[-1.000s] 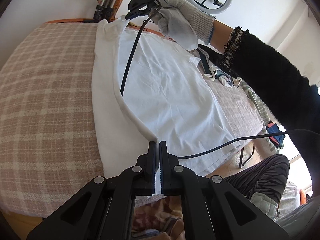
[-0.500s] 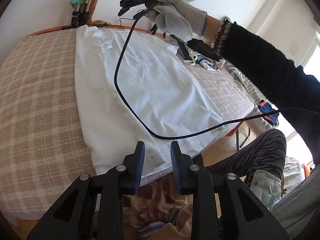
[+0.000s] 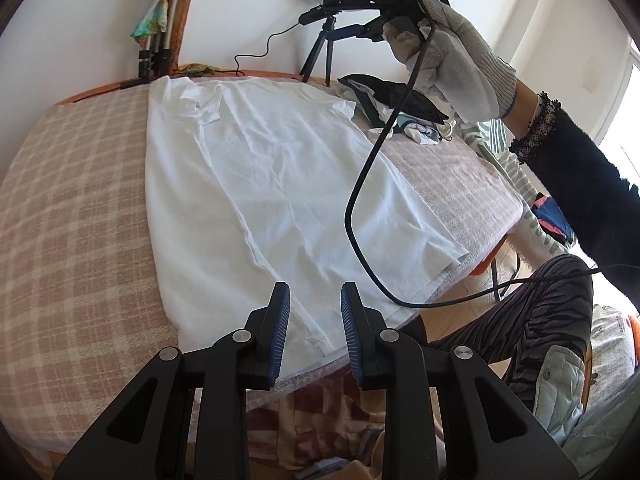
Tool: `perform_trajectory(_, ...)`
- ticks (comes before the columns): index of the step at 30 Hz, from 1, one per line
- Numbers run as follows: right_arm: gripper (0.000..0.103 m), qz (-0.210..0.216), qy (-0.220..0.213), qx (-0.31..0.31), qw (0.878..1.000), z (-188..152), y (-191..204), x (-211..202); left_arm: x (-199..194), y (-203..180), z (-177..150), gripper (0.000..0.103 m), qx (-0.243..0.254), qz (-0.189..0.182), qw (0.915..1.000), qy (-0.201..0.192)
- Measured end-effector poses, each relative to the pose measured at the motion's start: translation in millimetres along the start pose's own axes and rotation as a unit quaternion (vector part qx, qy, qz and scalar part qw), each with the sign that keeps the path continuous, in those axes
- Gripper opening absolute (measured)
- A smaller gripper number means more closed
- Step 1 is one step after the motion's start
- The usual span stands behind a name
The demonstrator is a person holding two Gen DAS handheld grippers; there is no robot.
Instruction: Fold small clothes
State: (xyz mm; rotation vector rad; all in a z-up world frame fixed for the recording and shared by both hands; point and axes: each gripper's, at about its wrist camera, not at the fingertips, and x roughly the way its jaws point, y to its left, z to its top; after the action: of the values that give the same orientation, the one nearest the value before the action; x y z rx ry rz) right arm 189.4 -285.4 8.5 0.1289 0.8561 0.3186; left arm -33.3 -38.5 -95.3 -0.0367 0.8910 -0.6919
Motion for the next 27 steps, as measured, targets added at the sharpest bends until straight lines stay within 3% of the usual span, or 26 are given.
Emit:
perform_trajectory(5,0.060,-0.001,-0.038,-0.001,0.999,-32,-20,-45,9,-22,9,0.025,0.023,0.008,0.9995,-0.018)
perform_trajectory(9,0.060,0.002,-0.051,-0.005,0.999,-51,-43,-70,26,-45,12,0.025,0.051,0.000,0.9987,-0.007)
perform_trajectory(12,0.060,0.020,-0.052,0.016,0.998,-64,-68,-84,39,-62,12,0.025,0.068,-0.007,0.9977,0.000)
perform_trajectory(16,0.060,0.012,-0.059,0.045,0.997,-79,-107,-107,54,-84,13,0.025,0.089,-0.025,0.9957,0.010)
perform_trajectory(27,0.060,-0.006,-0.104,0.134,0.986,-133,-217,-176,101,-171,22,0.025,0.173,-0.074,0.9810,0.047)
